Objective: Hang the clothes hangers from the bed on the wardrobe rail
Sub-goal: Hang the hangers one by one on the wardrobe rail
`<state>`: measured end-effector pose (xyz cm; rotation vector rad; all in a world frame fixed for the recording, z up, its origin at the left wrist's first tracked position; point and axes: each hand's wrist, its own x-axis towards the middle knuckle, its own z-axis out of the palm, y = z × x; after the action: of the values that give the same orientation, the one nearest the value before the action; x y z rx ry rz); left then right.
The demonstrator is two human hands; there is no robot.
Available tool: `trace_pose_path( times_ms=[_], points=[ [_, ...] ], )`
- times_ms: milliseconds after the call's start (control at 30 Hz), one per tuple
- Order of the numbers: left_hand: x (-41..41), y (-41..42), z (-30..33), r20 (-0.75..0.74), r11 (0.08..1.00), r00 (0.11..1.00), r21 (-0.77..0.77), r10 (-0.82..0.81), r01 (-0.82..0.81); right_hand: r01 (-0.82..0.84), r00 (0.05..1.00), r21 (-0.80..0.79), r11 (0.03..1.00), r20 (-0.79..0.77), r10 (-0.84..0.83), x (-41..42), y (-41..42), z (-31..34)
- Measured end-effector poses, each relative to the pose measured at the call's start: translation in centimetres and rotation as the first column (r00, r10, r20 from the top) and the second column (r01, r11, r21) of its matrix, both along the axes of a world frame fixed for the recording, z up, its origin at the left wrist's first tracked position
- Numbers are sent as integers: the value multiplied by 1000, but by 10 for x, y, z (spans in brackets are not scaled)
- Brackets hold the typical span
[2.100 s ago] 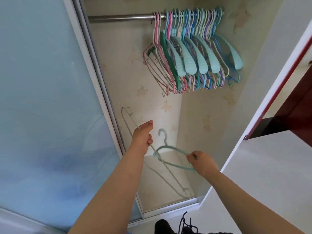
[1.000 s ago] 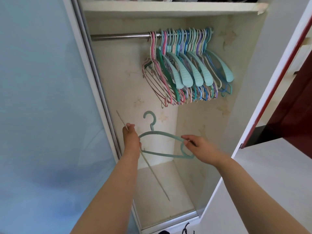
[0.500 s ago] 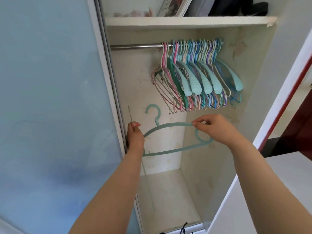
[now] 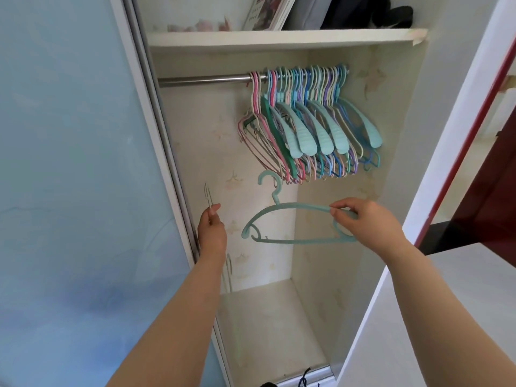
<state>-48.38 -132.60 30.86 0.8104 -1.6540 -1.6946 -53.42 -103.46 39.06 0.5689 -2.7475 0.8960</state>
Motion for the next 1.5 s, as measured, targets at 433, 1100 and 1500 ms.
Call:
trace_pose_path(
  times_ms=[433, 1100, 1500],
  points=[
    [-6, 12, 62, -135, 999, 990, 35, 41, -37, -322, 944, -57, 945, -88, 317, 18, -98, 61],
    [37, 13, 101, -238, 945, 968, -326, -83, 1, -307, 950, -73, 949, 45, 310, -67, -175, 124],
    [28, 37, 80, -210, 922, 973, -386, -94, 6, -271, 958, -272, 923, 16, 286, -8, -148, 106]
  ],
)
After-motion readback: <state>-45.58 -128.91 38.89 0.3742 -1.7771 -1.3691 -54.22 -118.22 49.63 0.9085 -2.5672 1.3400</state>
